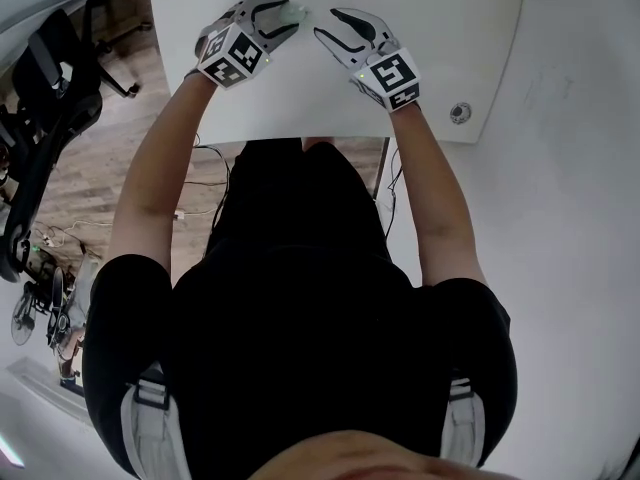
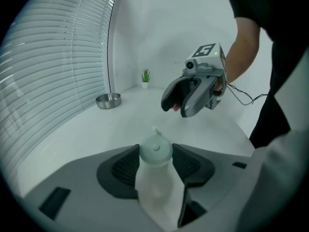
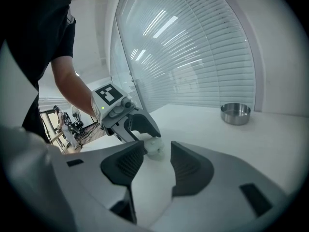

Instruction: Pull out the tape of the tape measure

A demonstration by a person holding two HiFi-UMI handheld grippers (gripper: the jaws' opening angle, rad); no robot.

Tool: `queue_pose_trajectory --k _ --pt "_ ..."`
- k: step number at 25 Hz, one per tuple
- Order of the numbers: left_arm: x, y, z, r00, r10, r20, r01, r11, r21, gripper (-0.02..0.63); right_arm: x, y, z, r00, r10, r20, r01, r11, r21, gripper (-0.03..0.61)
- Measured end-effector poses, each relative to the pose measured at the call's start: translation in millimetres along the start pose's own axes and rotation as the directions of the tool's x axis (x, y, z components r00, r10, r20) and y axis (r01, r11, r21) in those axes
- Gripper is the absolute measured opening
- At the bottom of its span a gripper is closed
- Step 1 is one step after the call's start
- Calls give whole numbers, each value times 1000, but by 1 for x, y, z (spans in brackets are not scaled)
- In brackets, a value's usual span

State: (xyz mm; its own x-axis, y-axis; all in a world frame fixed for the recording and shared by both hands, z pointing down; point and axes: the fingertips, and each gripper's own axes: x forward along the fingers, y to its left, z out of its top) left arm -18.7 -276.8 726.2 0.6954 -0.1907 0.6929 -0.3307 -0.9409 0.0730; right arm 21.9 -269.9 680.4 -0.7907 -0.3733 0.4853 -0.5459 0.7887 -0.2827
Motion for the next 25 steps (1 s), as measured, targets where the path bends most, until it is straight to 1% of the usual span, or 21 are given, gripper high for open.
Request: queue_pose_trajectory --k 5,10,18,24,25 --pt "-21 -4 21 999 -11 35 10 1000 26 224 -1 6 5 1000 20 -1 -20 1000 -22 172" --pt "-35 -11 39 998 -21 56 18 998 52 224 -7 14 19 999 37 15 -36 999 -41 150" --pt "-55 -23 60 997 -20 70 14 997 82 224 -14 27 33 996 80 25 -79 995 -61 117" --pt "-59 -34 66 998 -23 65 16 995 103 224 -21 36 34 995 96 39 -93 994 -61 92" --pt "-60 -36 67 998 -22 63 15 994 107 224 -21 37 34 994 98 41 -95 994 -62 78"
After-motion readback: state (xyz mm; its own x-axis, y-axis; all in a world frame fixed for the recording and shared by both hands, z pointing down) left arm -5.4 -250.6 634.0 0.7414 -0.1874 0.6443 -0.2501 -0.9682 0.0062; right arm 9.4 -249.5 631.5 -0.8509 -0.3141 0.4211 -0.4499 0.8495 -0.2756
